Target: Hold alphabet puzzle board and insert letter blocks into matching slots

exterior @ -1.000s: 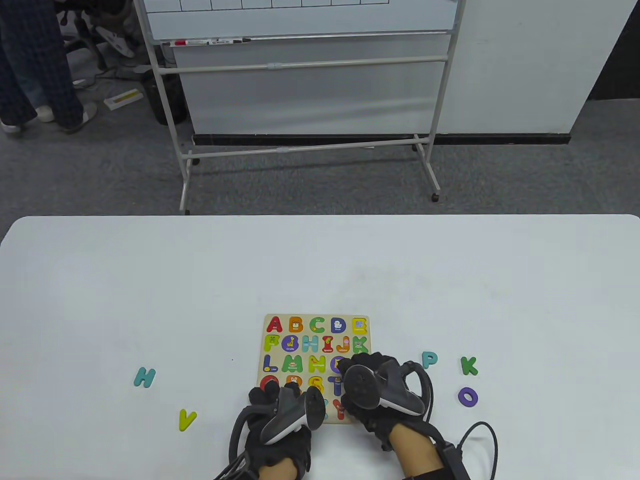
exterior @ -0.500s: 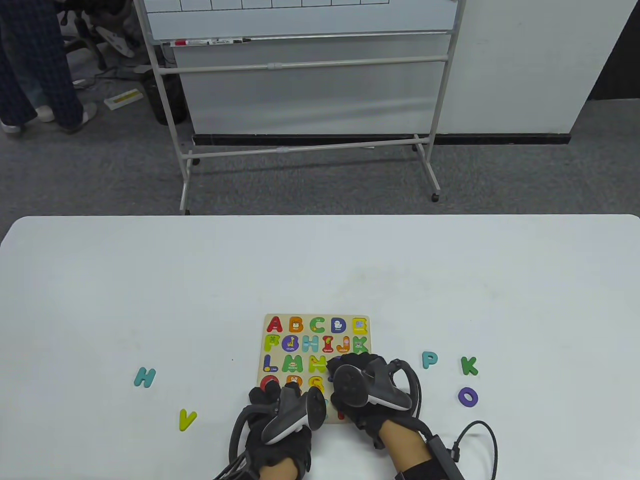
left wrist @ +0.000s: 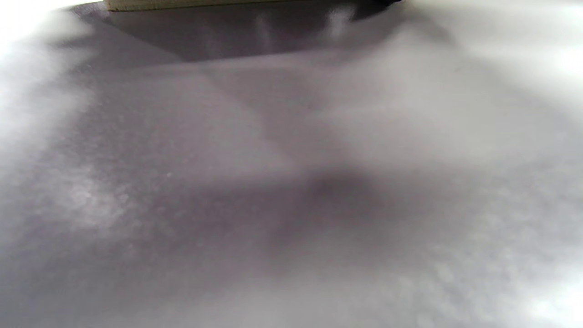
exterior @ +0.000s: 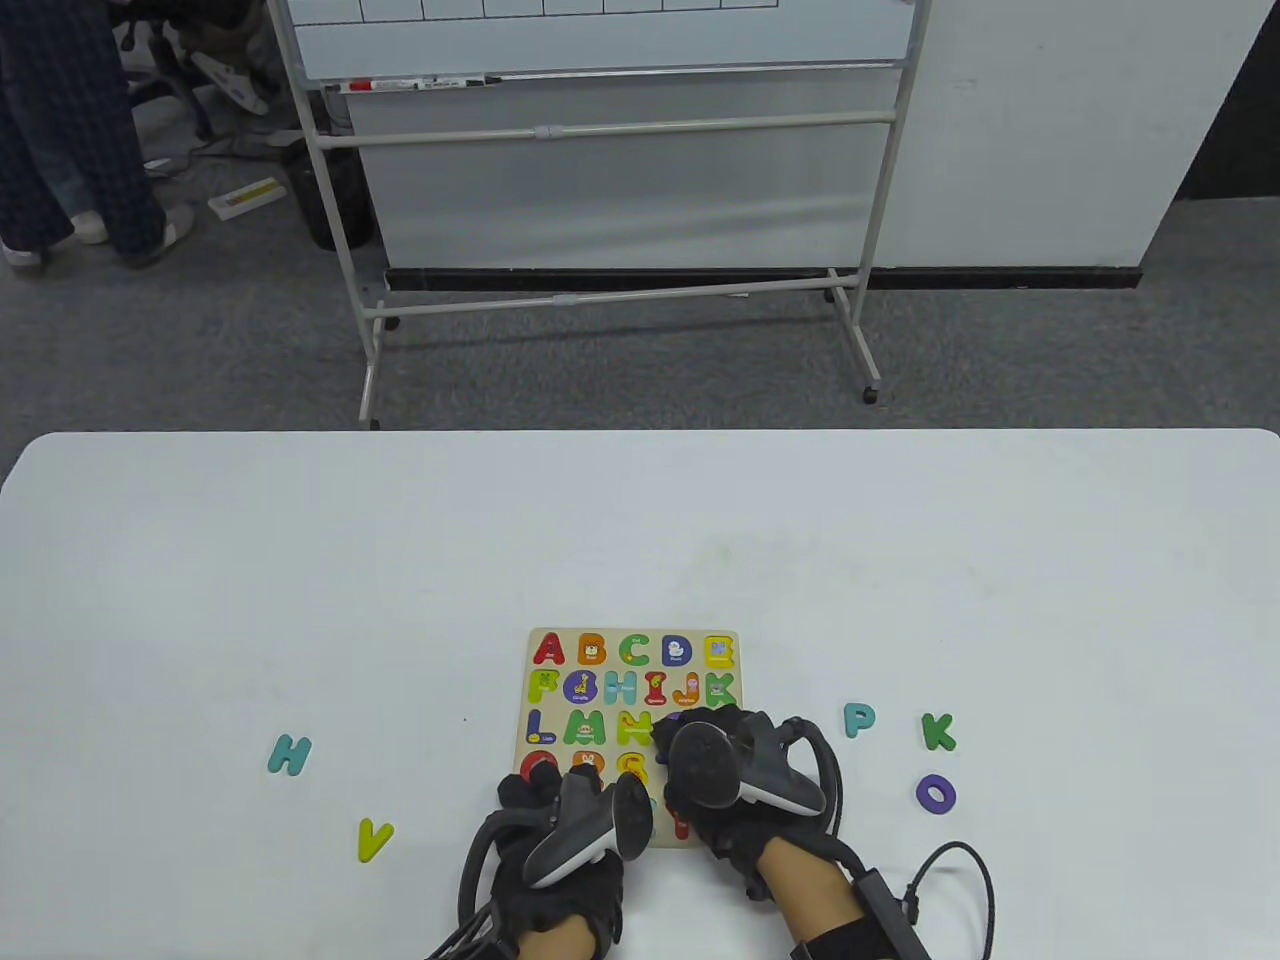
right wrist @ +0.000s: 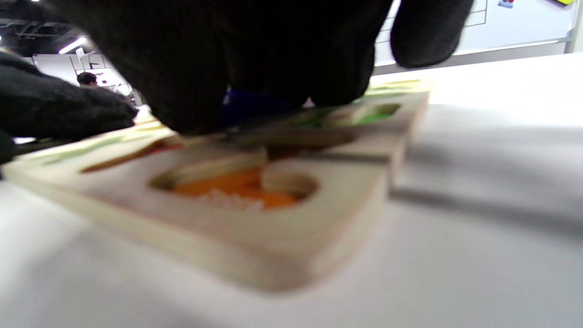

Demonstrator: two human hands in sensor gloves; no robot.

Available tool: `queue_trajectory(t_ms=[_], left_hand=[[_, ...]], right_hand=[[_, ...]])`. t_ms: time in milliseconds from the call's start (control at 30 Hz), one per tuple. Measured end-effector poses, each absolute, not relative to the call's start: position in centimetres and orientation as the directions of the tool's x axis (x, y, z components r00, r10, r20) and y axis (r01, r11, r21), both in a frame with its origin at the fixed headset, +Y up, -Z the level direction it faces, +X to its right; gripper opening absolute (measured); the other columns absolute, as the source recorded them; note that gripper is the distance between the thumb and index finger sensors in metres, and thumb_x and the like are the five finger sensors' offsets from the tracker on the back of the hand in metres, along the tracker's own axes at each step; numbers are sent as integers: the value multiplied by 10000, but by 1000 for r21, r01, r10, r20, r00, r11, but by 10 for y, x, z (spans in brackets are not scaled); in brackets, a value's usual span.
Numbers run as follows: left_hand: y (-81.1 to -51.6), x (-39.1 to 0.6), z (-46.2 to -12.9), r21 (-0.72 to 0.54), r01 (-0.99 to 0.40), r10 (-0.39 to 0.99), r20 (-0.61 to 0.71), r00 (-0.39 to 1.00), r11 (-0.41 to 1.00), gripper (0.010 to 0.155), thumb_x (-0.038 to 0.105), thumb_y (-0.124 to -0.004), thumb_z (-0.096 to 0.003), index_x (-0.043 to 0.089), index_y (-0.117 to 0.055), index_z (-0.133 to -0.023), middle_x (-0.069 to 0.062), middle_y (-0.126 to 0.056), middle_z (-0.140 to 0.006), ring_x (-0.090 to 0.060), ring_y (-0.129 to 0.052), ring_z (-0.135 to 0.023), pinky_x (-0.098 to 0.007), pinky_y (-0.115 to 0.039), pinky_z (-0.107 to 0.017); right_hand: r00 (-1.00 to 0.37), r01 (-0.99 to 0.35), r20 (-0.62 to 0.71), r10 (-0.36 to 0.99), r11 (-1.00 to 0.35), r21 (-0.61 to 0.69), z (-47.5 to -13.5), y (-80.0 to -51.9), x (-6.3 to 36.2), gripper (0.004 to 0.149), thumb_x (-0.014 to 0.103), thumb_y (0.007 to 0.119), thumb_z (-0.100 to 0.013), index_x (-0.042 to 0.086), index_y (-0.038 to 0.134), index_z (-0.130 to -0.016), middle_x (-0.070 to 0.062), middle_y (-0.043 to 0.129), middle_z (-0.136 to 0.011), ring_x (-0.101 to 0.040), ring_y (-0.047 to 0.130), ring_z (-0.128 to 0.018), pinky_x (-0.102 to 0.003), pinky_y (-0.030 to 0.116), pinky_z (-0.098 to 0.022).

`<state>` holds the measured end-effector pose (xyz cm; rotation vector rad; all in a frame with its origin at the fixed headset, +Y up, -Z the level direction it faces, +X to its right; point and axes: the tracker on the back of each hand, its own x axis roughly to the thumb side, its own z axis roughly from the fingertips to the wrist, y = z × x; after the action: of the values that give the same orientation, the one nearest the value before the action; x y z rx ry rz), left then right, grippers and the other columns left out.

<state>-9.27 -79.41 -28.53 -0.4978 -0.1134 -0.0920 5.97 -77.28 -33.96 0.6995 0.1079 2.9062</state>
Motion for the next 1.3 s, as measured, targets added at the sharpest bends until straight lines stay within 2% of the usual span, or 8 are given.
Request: queue_trajectory(t_ms=[33, 500, 667, 767, 900, 1033, 1167, 1300], left_hand=[[-794, -93, -285, -471, 114, -59, 130, 990, 875, 758, 438, -469, -512, 33, -151, -1069, -372, -175, -1069, -702, -284, -952, -702, -433, -650], [-795, -93, -286, -474, 111, -55, 130, 990, 873, 760, 440, -468, -513, 36, -145, -1070, -371, -171, -1069, -701, -277, -952, -702, -428, -651], [-795, -93, -286, -473, 112, -56, 131, 990, 874, 761, 442, -468, -513, 35, -147, -1071, -370, -170, -1070, -699, -278, -953, -700, -429, -652], [-795, -93, -286, -473, 113, -56, 131, 990, 874, 761, 442, -468, -513, 37, -147, -1071, -370, -171, -1070, -698, -278, -954, -700, -430, -652], [-795, -93, -286, -474, 112, -55, 132, 990, 873, 761, 441, -468, -513, 35, -146, -1070, -372, -171, -1069, -700, -279, -953, -702, -429, -651], [-795, -93, -286, -477, 106, -49, 131, 990, 872, 763, 442, -470, -514, 34, -143, -1070, -373, -166, -1067, -701, -273, -952, -702, -425, -651], [-795, -93, -286, -478, 105, -48, 131, 990, 872, 765, 445, -470, -513, 35, -142, -1071, -373, -165, -1067, -702, -272, -952, -703, -424, -651], [-795, -94, -286, -478, 106, -48, 132, 990, 872, 767, 447, -469, -513, 36, -141, -1071, -372, -164, -1068, -700, -270, -953, -702, -424, -652]], right_hand=[[-880, -129, 447, 161, -987, 100, -339, -773, 60, 615, 376, 888, -446, 199, 719, -1010, -86, 755, -1004, -321, 823, -871, -606, 611, -700], [-899, -184, 394, 190, -981, 52, -340, -771, 63, 514, 357, 951, -407, 276, 852, -904, 9, 870, -935, -273, 902, -848, -553, 671, -678], [-896, -185, 401, 191, -981, 53, -340, -771, 64, 504, 342, 951, -403, 280, 868, -897, 13, 881, -935, -267, 909, -851, -550, 676, -674], [-891, -178, 412, 193, -981, 74, -340, -771, 65, 507, 339, 925, -414, 270, 860, -912, -26, 871, -954, -291, 896, -866, -560, 673, -671], [-885, -213, 395, 246, -969, 127, -342, -770, 70, 501, 376, 827, -459, 264, 842, -948, -62, 817, -1027, -348, 856, -919, -607, 624, -682], [-857, -314, 387, 339, -941, 130, -342, -760, 82, 597, 469, 776, -465, 237, 753, -1015, -120, 713, -1093, -376, 813, -950, -613, 616, -682], [-859, -404, 338, 384, -915, 12, -343, -739, 106, 622, 483, 780, -459, 232, 735, -1026, -113, 661, -1118, -416, 714, -1014, -667, 527, -705], [-938, -308, 204, 281, -944, -118, -343, -725, 148, 694, 511, 788, -459, 249, 634, -1083, -131, 595, -1150, -443, 608, -1077, -719, 432, -714]])
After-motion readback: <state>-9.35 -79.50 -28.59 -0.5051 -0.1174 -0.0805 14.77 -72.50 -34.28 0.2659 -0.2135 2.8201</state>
